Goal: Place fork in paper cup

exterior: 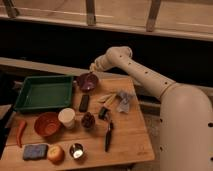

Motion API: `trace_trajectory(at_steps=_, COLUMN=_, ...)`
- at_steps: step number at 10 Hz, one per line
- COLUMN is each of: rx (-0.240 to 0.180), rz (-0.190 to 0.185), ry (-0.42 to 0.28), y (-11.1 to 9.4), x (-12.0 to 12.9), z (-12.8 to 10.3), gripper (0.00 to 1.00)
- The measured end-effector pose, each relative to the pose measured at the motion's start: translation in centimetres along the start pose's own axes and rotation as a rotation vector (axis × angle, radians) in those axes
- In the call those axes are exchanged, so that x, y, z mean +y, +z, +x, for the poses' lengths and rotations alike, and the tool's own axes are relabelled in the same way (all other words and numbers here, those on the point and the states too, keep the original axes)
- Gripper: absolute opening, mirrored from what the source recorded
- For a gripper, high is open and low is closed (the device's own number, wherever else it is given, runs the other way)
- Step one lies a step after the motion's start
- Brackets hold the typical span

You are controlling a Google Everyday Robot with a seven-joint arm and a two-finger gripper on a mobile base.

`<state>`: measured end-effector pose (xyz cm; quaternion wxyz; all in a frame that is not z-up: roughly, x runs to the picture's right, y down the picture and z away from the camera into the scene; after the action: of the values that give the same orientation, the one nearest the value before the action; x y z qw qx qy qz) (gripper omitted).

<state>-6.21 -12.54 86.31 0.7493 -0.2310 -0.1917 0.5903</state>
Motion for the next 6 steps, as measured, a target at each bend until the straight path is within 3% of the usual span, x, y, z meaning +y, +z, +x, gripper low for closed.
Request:
trace_trajectory(at_steps=4, rx=0.022, rz=-0.008, ry=-0.092, y=-2.6, x=4.0, z=-0.6, gripper=0.17)
trace_trajectory(at_steps=6, rx=0.07, rz=-0.035, ry=-0.139, y=-3.2, x=5.6, z=0.3, gripper=0.17)
